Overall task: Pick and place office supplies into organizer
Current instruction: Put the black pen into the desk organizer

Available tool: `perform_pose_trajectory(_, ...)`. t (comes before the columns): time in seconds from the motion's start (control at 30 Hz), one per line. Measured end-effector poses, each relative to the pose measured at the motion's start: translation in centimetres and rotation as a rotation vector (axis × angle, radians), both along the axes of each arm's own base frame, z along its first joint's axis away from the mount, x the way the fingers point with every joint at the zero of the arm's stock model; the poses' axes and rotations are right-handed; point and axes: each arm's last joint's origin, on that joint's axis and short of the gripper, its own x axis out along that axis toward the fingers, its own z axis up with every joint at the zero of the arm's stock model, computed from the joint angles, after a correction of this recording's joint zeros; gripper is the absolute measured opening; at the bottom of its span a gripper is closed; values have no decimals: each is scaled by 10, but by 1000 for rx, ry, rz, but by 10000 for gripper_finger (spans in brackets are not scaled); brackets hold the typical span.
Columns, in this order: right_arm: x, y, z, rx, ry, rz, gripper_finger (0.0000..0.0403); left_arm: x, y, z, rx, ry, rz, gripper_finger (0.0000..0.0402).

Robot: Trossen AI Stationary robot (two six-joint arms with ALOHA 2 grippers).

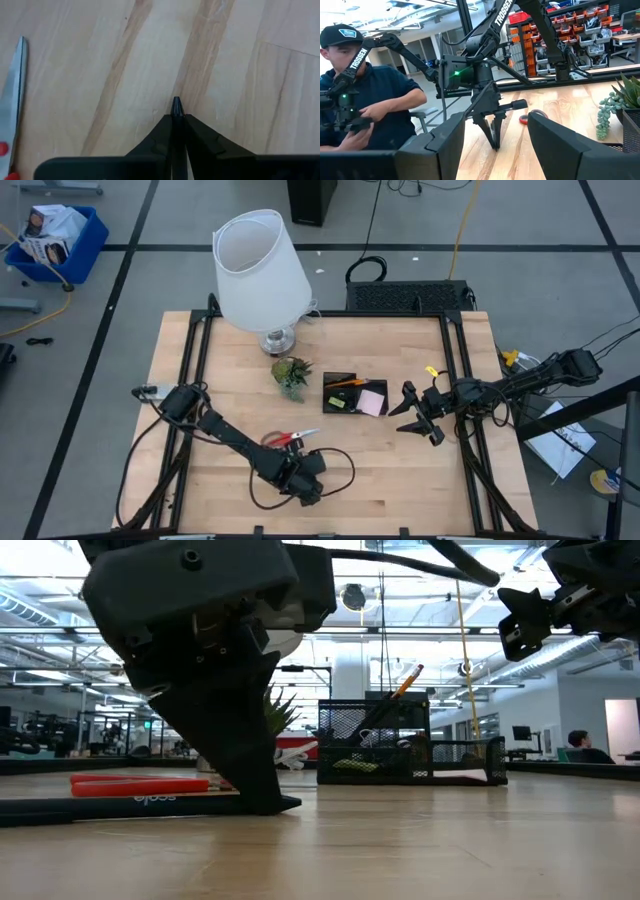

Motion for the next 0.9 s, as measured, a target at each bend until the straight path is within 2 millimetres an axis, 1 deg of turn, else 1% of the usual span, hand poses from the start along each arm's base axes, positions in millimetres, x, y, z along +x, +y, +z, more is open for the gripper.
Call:
perform_pose_trajectory(0.1,0,0,0,0,0,0,212,1,1,1,23,-20,-4,39)
perform_pose_trajectory(0.27,0,0,0,0,1,0,211,6,9,14,30,-63,3,40)
perform_pose_trajectory(0.37,0,0,0,0,1,-1,211,13,14,22,71,-107,-87,36)
perform_pose_trajectory(0.47,0,0,0,0,0,0,212,16,22,33,114,-123,-178,35)
perform_pose_trajectory(0.6,0,0,0,0,-3,0,212,17,29,49,149,-172,-164,39)
perform_pose_trajectory(0.77,0,0,0,0,1,0,211,20,38,78,217,-307,-157,34)
perform_pose_trajectory(0.9,0,0,0,-1,2,0,211,26,56,102,228,-402,-142,40)
